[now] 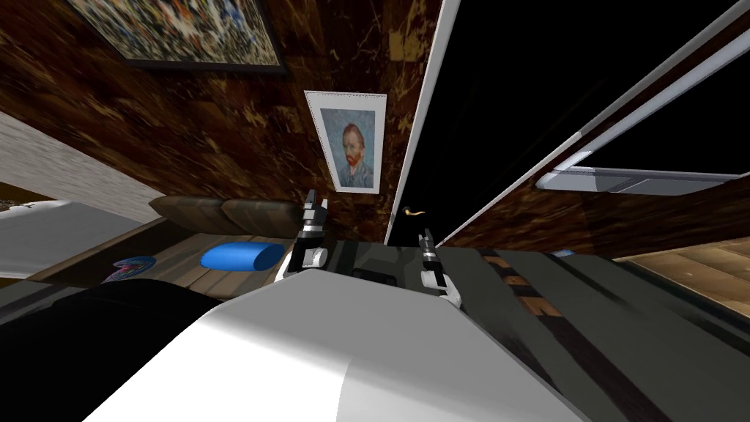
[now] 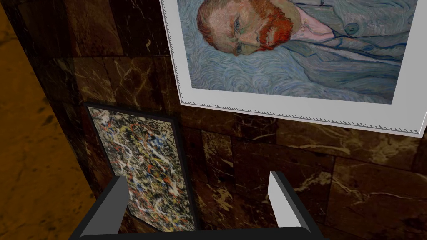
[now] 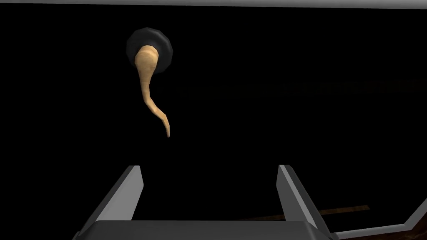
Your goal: Pull the door open
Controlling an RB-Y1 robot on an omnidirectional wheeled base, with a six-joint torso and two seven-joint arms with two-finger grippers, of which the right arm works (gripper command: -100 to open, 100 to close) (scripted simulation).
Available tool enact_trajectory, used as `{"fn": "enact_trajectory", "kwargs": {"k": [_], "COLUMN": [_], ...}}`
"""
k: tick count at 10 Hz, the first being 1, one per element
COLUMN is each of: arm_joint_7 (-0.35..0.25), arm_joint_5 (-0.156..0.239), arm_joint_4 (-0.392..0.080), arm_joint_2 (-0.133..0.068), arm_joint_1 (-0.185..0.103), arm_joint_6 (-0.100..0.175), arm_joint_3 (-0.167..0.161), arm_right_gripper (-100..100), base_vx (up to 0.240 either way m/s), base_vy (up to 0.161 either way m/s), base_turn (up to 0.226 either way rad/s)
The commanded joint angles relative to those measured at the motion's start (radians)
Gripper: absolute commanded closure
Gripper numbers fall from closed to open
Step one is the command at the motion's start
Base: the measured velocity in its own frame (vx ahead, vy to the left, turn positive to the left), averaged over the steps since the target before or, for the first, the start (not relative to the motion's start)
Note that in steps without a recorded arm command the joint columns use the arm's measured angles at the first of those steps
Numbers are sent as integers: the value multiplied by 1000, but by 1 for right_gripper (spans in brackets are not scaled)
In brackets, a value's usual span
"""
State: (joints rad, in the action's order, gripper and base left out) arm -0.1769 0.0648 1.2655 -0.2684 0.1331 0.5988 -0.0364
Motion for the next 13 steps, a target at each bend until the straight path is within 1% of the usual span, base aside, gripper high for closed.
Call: {"fn": "enact_trajectory", "kwargs": {"k": [1,6,9,13], "arm_joint_7": [-2,-9,-13,-16], "arm_joint_5": [-2,-5,-6,-7], "arm_joint_4": [-42,-178,-241,-297], "arm_joint_2": [-10,-41,-56,-69], "arm_joint_1": [-11,-54,-74,-91], "arm_joint_6": [7,35,48,59], "arm_joint_3": [-1,-3,-4,-5], "arm_right_gripper": [-100,-100,-100,-100], "base_vx": [94,103,90,64], "base_vy": [-10,-15,-18,-16], "base_turn": [134,94,75,59]}}
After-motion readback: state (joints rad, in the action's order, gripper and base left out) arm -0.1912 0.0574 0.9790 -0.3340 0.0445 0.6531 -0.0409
